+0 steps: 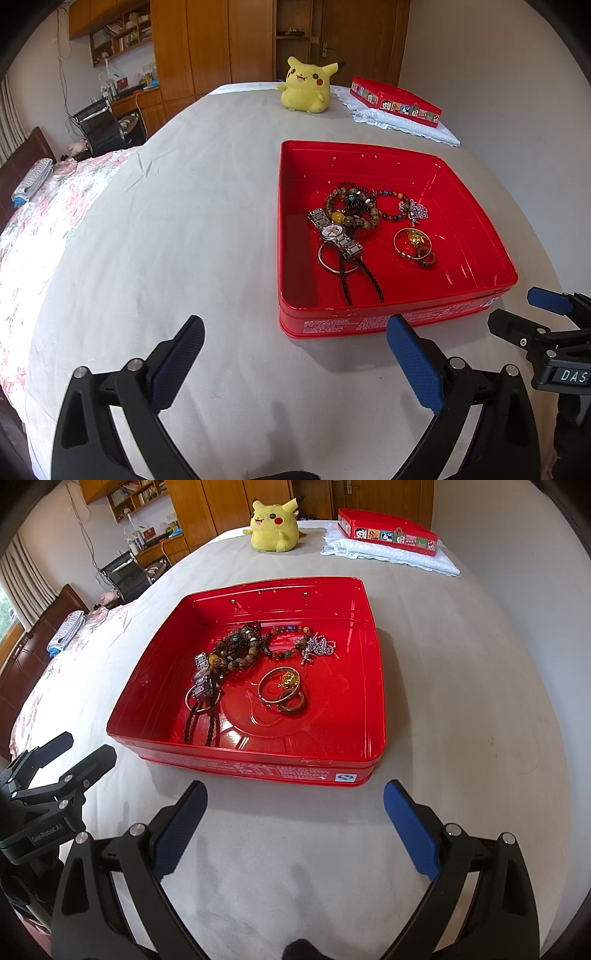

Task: Organize jewelry

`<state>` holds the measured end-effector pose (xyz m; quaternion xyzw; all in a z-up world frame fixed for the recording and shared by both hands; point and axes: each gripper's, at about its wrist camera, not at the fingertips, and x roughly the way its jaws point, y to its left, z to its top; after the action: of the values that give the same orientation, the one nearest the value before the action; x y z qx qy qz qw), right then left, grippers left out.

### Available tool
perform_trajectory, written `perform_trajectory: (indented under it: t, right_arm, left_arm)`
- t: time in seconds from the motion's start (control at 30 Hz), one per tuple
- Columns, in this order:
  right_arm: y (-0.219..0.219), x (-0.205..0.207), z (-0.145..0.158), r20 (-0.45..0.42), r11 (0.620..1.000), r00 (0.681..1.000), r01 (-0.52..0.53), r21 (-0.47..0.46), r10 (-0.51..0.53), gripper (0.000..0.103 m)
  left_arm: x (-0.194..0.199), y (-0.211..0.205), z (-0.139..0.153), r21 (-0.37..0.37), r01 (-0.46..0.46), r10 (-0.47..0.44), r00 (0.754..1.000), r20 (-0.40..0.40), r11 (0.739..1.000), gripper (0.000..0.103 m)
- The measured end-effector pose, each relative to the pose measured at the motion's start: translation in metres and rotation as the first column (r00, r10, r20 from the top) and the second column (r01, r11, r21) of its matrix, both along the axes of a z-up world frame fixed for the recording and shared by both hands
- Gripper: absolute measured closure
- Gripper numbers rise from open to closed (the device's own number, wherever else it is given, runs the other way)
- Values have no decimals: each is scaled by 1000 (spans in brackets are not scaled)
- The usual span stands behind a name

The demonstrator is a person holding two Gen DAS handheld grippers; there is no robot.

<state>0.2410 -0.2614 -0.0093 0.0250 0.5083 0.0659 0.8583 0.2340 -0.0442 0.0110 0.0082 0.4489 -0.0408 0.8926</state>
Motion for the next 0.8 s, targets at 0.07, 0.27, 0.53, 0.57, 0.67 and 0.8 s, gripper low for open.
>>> perform_trajectory:
  t: [0.07, 0.27, 0.53, 0.57, 0.67, 0.8]
  right_arm:
    - [0, 0, 0, 0, 1000, 1000, -1, 0, 1, 8]
    - [0, 0, 0, 1, 1000, 1000, 0, 0, 0, 8]
    - [1, 0, 0, -1, 1000, 1000, 1, 0, -1, 8]
    - [0, 0, 0, -1, 1000, 1000, 1, -1, -1, 8]
    - [0, 0, 0, -2, 1000, 1000, 0, 0, 0, 8]
    - [1, 0, -1, -5, 1000, 1000, -2, -1, 2, 8]
  left_arm:
    - [0, 0, 0, 0, -1, 1, 1000, 0, 1000, 4]
    - [0, 0, 1, -2, -2, 2, 1000, -1, 1000, 4]
    - [2, 0, 0, -1, -3, 3, 1000, -9, 1000, 4]
    - [2, 1, 0, -1, -3, 3, 1000, -9, 1000, 4]
    - [2, 1, -1, -3, -1, 1, 1000, -12, 1000, 4]
    - [2, 1, -1, -6, -4, 4, 1000, -9, 1000, 4]
